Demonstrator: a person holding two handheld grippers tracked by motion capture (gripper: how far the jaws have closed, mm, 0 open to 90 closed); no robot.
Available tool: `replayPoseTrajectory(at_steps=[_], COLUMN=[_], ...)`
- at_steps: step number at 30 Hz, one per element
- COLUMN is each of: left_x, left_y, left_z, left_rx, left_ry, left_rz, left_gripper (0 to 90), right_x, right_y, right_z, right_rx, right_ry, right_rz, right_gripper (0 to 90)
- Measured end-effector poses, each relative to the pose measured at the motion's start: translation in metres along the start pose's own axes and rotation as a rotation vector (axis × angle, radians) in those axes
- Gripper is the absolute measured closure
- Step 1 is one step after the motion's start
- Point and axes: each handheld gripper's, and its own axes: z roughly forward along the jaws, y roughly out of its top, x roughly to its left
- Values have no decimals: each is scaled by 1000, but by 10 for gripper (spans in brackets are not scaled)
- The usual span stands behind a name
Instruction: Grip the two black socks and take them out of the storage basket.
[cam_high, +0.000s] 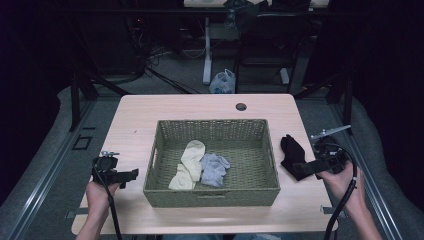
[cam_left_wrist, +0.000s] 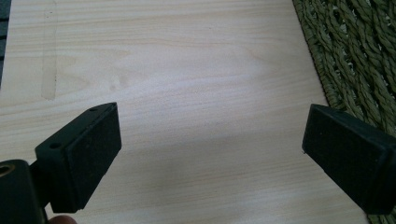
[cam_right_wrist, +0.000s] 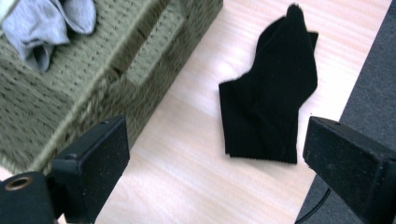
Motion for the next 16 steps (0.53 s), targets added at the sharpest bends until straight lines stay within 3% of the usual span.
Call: replayPoseTrajectory(at_steps=[11,16], left_x=[-1,-1], left_y=[1,2], left_z=[1,2], left_rx=[-8,-4], left_ry=[0,0], left_rz=[2,7], left_gripper=[45,45], right_x=[5,4], right_y=[-37,-40], right_z=[7,18], right_rx=[37,59], right_ry=[-21,-13], right_rz=[-9,4], right_gripper=[70,73])
